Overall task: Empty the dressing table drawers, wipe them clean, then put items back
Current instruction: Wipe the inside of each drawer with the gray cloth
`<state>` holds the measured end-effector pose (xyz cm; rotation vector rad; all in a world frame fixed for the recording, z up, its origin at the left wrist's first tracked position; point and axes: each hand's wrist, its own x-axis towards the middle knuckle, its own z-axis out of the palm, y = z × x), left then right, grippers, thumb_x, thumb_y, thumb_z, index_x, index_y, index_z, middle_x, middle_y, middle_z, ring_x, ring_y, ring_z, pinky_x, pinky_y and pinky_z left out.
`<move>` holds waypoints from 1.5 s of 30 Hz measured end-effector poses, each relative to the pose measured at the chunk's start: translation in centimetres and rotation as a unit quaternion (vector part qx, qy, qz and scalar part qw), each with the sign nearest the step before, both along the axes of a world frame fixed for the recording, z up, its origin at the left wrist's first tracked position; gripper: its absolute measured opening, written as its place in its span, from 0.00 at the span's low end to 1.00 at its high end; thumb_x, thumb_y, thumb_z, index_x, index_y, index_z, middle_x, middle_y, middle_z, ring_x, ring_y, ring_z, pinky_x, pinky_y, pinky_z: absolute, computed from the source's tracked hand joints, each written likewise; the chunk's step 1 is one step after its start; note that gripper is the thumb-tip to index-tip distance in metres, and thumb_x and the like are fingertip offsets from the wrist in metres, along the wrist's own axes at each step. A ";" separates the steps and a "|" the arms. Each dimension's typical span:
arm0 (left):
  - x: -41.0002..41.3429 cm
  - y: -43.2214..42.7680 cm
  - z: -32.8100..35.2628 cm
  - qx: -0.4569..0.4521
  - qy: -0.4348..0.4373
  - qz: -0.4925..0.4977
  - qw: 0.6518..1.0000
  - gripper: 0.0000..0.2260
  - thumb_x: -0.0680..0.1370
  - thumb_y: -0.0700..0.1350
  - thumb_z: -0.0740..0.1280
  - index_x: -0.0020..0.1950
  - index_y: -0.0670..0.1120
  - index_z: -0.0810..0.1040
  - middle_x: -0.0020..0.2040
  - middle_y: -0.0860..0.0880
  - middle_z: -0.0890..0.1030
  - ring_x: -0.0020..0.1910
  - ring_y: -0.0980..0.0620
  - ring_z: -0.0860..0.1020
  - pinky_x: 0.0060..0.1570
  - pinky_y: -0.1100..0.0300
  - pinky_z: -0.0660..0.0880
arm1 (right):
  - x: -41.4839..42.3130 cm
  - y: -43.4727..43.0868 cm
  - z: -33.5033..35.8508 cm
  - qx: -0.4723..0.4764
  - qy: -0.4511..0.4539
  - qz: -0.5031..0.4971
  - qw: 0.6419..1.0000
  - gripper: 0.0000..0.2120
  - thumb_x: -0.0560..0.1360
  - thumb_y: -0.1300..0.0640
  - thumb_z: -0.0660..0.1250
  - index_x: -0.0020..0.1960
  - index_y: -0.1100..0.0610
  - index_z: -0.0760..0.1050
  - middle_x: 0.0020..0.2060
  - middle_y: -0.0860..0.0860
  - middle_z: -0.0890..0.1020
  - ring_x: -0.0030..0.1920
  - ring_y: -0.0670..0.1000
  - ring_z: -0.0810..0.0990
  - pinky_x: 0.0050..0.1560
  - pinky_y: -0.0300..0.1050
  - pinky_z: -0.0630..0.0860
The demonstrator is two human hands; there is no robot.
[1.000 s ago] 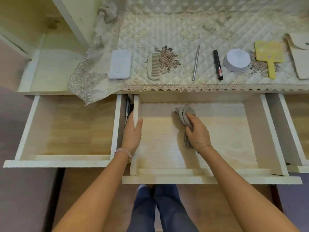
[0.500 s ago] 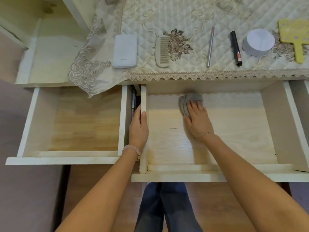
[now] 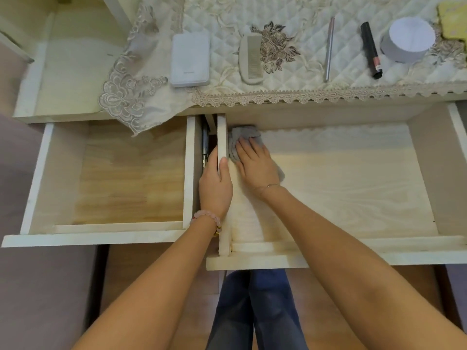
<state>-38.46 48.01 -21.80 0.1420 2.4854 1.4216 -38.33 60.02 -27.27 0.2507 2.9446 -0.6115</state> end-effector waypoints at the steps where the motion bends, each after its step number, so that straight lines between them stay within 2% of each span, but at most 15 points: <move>1: 0.0 0.0 0.0 -0.004 0.003 -0.003 1.000 0.19 0.83 0.50 0.51 0.73 0.50 0.64 0.67 0.50 0.73 0.66 0.50 0.71 0.65 0.52 0.68 | 0.1 0.2 -0.1 0.006 0.003 0.003 1.000 0.25 0.76 0.51 0.51 0.64 0.63 0.73 0.62 0.58 0.77 0.62 0.60 0.75 0.62 0.57 0.70; 8: -0.1 0.1 -0.2 -0.014 0.023 -0.005 1.000 0.19 0.83 0.50 0.52 0.73 0.48 0.64 0.69 0.49 0.72 0.67 0.51 0.69 0.66 0.55 0.66 | 0.1 0.6 -0.5 0.019 0.025 -0.002 1.000 0.25 0.74 0.51 0.52 0.63 0.62 0.74 0.61 0.58 0.78 0.61 0.59 0.76 0.60 0.55 0.72; 11: 0.0 0.1 -0.2 -0.024 0.038 -0.008 0.999 0.18 0.83 0.49 0.52 0.72 0.48 0.66 0.65 0.48 0.75 0.63 0.50 0.72 0.62 0.55 0.69 | 0.4 0.9 -0.7 0.027 0.025 0.000 0.999 0.27 0.75 0.49 0.48 0.67 0.61 0.70 0.65 0.56 0.74 0.66 0.57 0.72 0.63 0.55 0.68; 14: 0.0 0.3 0.0 -0.050 0.052 -0.011 0.997 0.16 0.83 0.48 0.52 0.69 0.46 0.68 0.59 0.46 0.77 0.57 0.48 0.75 0.55 0.56 0.72 | 0.9 1.9 -0.7 0.047 0.019 0.005 0.999 0.31 0.74 0.47 0.42 0.71 0.59 0.65 0.70 0.54 0.69 0.70 0.55 0.66 0.67 0.56 0.60; 17: 0.0 0.4 0.3 -0.081 0.073 -0.012 0.994 0.15 0.83 0.48 0.53 0.65 0.45 0.70 0.55 0.46 0.78 0.52 0.50 0.75 0.50 0.56 0.73 | 1.8 3.8 -0.9 0.067 0.028 -0.014 0.997 0.31 0.74 0.47 0.41 0.71 0.58 0.64 0.70 0.54 0.69 0.71 0.55 0.65 0.69 0.57 0.57; 20: 0.1 0.5 0.3 -0.117 0.087 -0.007 0.989 0.15 0.82 0.48 0.53 0.64 0.44 0.71 0.55 0.47 0.78 0.52 0.50 0.76 0.48 0.59 0.71 | 3.3 6.6 -0.9 0.075 0.035 -0.024 0.996 0.32 0.73 0.47 0.41 0.72 0.57 0.63 0.70 0.53 0.68 0.71 0.54 0.64 0.70 0.57 0.56; 22: 0.2 0.5 0.3 -0.135 0.098 -0.002 0.986 0.15 0.82 0.49 0.53 0.63 0.43 0.72 0.54 0.45 0.78 0.51 0.48 0.76 0.47 0.56 0.72 | 4.4 8.8 -0.8 0.079 0.039 -0.037 0.995 0.30 0.74 0.47 0.43 0.72 0.57 0.63 0.71 0.53 0.67 0.72 0.54 0.62 0.70 0.56 0.55; 26: 0.5 0.7 0.5 -0.173 0.135 0.003 0.976 0.14 0.82 0.48 0.54 0.59 0.41 0.73 0.49 0.42 0.79 0.46 0.44 0.77 0.43 0.50 0.74 | 6.9 13.8 -0.9 0.100 0.036 -0.071 0.992 0.24 0.78 0.52 0.52 0.73 0.57 0.61 0.72 0.54 0.64 0.73 0.55 0.59 0.71 0.56 0.54; 29: 0.6 0.7 0.5 -0.184 0.162 0.009 0.970 0.13 0.82 0.47 0.54 0.55 0.40 0.74 0.45 0.41 0.79 0.42 0.43 0.77 0.38 0.52 0.72 | 8.9 17.4 -0.6 0.103 0.033 -0.105 0.989 0.25 0.77 0.52 0.51 0.73 0.58 0.61 0.72 0.55 0.64 0.73 0.56 0.60 0.70 0.56 0.56; 33: 0.7 0.7 0.5 -0.192 0.162 0.018 0.968 0.14 0.82 0.48 0.55 0.56 0.40 0.74 0.44 0.41 0.78 0.42 0.43 0.76 0.38 0.53 0.70 | 11.2 21.8 -0.2 0.111 0.017 -0.158 0.981 0.24 0.78 0.54 0.53 0.71 0.62 0.62 0.70 0.60 0.66 0.71 0.59 0.62 0.67 0.58 0.60; 36: 0.8 0.7 0.4 -0.198 0.163 0.019 0.966 0.14 0.82 0.48 0.54 0.54 0.40 0.73 0.44 0.41 0.78 0.42 0.42 0.76 0.38 0.54 0.70 | 13.0 25.3 0.3 0.115 0.002 -0.203 0.972 0.25 0.76 0.53 0.50 0.68 0.66 0.64 0.67 0.64 0.68 0.67 0.63 0.65 0.63 0.60 0.64; 40: 0.8 0.7 0.5 -0.202 0.163 0.019 0.966 0.14 0.82 0.48 0.54 0.54 0.39 0.73 0.44 0.41 0.77 0.42 0.42 0.75 0.38 0.53 0.70 | 14.1 27.7 0.3 0.102 -0.017 -0.213 0.972 0.22 0.80 0.58 0.53 0.70 0.67 0.60 0.70 0.63 0.64 0.70 0.62 0.60 0.69 0.57 0.59; 45: 0.8 0.8 0.5 -0.193 0.160 0.022 0.968 0.14 0.82 0.48 0.55 0.55 0.39 0.73 0.44 0.41 0.78 0.42 0.43 0.75 0.39 0.54 0.70 | 15.2 26.2 0.1 0.061 0.020 -0.223 0.973 0.21 0.78 0.60 0.56 0.69 0.68 0.61 0.68 0.63 0.66 0.69 0.62 0.61 0.72 0.54 0.57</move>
